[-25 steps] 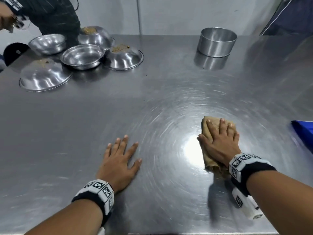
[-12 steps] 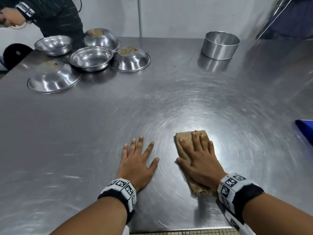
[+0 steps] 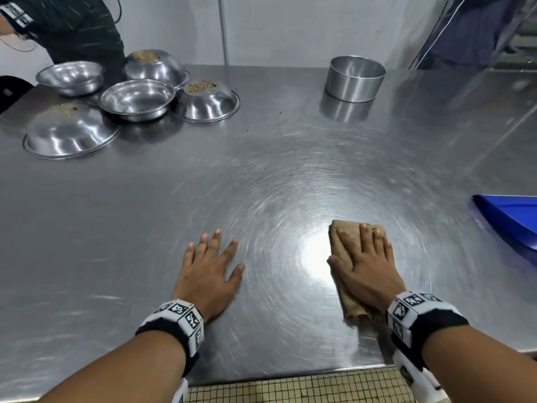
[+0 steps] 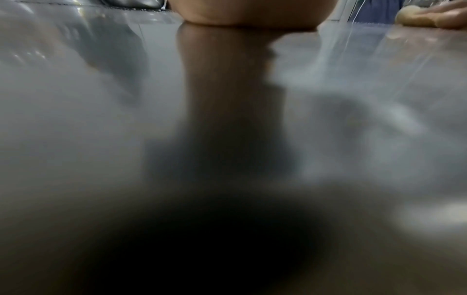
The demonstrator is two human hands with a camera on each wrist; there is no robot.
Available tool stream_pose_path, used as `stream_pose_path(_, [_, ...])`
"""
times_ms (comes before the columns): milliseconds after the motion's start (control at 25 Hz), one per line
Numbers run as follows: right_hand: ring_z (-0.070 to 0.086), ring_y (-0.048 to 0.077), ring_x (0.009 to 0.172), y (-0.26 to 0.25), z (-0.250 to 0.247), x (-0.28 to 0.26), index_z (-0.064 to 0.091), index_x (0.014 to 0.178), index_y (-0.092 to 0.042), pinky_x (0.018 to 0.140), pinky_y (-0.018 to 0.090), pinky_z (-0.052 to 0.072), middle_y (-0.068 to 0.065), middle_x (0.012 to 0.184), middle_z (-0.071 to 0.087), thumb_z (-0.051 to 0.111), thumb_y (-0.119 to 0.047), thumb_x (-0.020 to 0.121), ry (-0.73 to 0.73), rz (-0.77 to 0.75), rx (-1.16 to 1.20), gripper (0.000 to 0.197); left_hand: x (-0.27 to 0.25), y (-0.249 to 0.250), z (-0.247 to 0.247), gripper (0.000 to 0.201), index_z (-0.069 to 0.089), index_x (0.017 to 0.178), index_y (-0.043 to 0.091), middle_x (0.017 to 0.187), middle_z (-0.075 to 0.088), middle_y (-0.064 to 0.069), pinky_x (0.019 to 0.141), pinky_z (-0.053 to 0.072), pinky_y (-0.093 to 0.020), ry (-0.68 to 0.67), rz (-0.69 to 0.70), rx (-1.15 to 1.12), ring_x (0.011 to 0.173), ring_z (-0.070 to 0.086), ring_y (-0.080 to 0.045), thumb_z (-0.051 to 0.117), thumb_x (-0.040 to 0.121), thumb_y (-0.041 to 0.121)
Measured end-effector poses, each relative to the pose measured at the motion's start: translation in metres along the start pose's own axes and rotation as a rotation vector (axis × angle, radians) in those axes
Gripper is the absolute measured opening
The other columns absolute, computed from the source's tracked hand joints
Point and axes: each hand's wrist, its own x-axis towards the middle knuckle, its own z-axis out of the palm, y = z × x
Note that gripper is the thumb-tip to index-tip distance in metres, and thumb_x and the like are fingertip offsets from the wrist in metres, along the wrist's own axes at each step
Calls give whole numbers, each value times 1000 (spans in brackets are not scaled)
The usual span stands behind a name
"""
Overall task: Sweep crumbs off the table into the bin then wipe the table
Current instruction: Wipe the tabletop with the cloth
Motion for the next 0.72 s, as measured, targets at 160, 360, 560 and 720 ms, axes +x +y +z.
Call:
stream_pose_path(160, [-16,35,146,-18,4,22,-3,152,-38,117,48,-13,18,159,-15,16,-68,90,13,-30,-12,71,4,1,2,74,6,153,42,163,-5,4,120,-9,-38,35,-12,23,150,-7,-19,4,83,67])
stream_pose_path(360, [-16,37,145,-40,13,12,-6,152,-35,117,51,-11,19,158,-16,12,-69,90,-9,-151,-46,73,5,1,6,75,12,153,41,164,1,4,121,-6,-40,44,-22,23,150,-2,-19,8,83,66])
stream_pose_path(560, [-20,36,144,-54,26,-25,-9,152,-36,118,50,-11,17,158,-19,10,-70,91,-14,-318,-81,72,4,2,4,67,16,153,40,164,3,4,121,-4,-40,60,-31,14,150,0,-19,21,89,61])
stream_pose_path(720, [-28,29,143,-47,35,-62,-11,150,-40,118,46,-14,11,156,-25,6,-71,89,1,-384,-64,70,1,3,4,60,17,153,38,164,3,3,121,-4,-40,70,-24,22,150,0,-20,28,97,55])
